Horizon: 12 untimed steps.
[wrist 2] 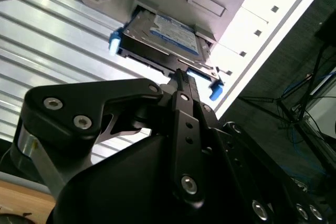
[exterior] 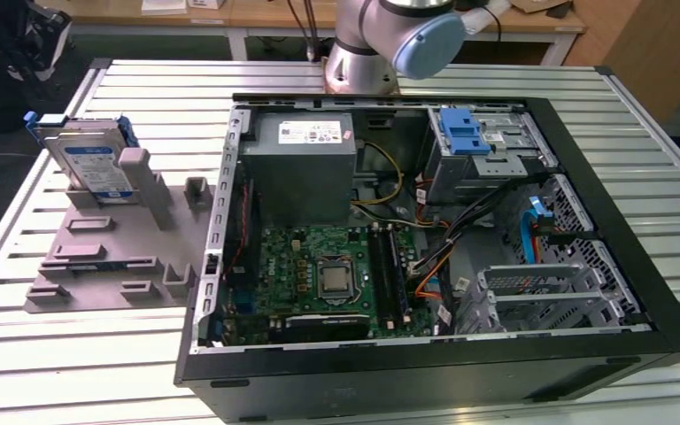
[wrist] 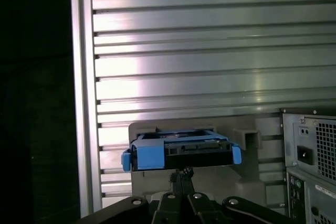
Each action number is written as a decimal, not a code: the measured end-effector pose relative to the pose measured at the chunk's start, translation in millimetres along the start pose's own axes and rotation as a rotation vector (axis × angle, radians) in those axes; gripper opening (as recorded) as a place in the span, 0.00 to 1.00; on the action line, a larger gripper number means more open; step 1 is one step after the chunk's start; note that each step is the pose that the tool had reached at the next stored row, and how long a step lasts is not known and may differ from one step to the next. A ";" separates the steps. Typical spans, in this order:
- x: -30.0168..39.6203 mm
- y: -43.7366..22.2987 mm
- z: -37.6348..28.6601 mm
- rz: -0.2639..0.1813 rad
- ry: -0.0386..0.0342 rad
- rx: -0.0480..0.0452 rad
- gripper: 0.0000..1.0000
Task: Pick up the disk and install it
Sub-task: 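Reach for the disk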
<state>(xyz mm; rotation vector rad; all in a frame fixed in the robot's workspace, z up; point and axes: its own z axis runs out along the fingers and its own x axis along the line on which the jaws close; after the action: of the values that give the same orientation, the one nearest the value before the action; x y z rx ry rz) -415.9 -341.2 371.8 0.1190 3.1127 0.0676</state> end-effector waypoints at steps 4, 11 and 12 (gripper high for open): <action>8.0 1.1 0.7 0.000 0.0000 0.0000 0.11; 12.1 1.1 0.8 0.000 0.0000 0.0000 0.11; 12.3 1.1 0.9 0.000 0.0000 0.0000 0.11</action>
<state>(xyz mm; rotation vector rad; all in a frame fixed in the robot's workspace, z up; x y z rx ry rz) -428.0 -339.2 370.7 0.1191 3.1128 0.0677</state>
